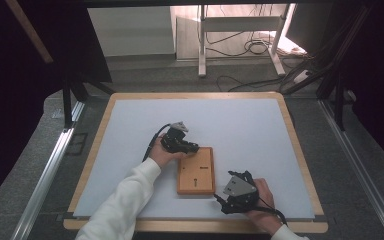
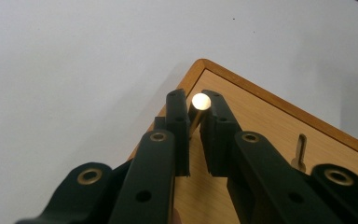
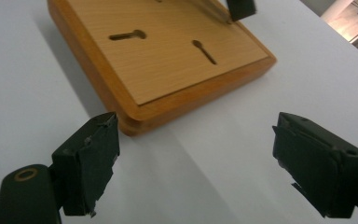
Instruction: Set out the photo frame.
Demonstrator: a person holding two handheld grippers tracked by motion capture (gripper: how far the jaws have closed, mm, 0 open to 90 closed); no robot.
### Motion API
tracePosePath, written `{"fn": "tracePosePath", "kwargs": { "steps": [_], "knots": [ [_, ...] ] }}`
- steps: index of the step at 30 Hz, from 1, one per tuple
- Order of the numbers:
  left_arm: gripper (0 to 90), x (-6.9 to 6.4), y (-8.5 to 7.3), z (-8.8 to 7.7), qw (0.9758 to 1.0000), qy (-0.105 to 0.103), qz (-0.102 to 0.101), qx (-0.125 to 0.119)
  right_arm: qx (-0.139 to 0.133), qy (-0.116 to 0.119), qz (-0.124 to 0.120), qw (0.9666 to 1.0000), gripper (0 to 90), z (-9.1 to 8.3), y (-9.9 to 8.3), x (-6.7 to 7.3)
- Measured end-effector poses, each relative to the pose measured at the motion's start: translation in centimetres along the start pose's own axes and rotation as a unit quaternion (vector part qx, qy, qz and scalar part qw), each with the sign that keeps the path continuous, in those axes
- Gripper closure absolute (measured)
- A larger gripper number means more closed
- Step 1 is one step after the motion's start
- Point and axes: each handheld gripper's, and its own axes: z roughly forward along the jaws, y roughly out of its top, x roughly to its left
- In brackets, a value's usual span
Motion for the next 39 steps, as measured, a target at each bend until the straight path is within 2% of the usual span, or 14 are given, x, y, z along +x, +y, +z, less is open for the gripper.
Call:
{"fn": "tracePosePath", "kwargs": {
  "steps": [5, 10, 13, 17, 22, 28, 33, 39],
  "knots": [
    [82.7, 0.1, 0.3, 0.0, 1.0000, -0.003, -0.003, 0.008, 0.003, -0.002, -0.023, 0.9997, 13.5, 1.2, 0.9, 1.1],
    [82.8, 0.4, 0.4, 0.0, 0.9998, -0.011, -0.014, 0.010, 0.013, -0.005, -0.058, 0.9982, 13.4, 2.4, 1.7, 2.1],
    [82.7, 0.6, 0.5, 0.0, 0.9997, -0.015, -0.013, 0.015, 0.014, -0.007, -0.060, 0.9981, 13.3, 3.0, 2.0, 2.3],
    [82.7, 0.7, 0.6, 0.0, 0.9995, -0.020, -0.021, 0.015, 0.014, -0.016, -0.071, 0.9973, 13.3, 3.8, 2.5, 2.6],
    [82.5, 0.9, 0.5, 0.0, 0.9992, -0.025, -0.028, 0.013, 0.009, -0.037, -0.086, 0.9956, 14.5, 4.2, 3.1, 3.0],
    [83.1, 0.6, 0.6, 0.0, 0.9996, -0.012, -0.019, 0.016, 0.015, -0.055, -0.104, 0.9929, 18.5, 4.4, 3.1, 3.3],
    [84.2, 0.4, 0.7, 0.0, 0.9998, 0.000, -0.010, 0.015, 0.013, -0.054, -0.129, 0.9902, 27.6, 4.0, 3.5, 3.4],
    [84.7, 0.1, 0.8, 0.1, 0.9997, 0.017, -0.003, 0.017, 0.010, -0.051, -0.129, 0.9903, 35.0, 3.6, 3.9, 2.9]
  ]
}}
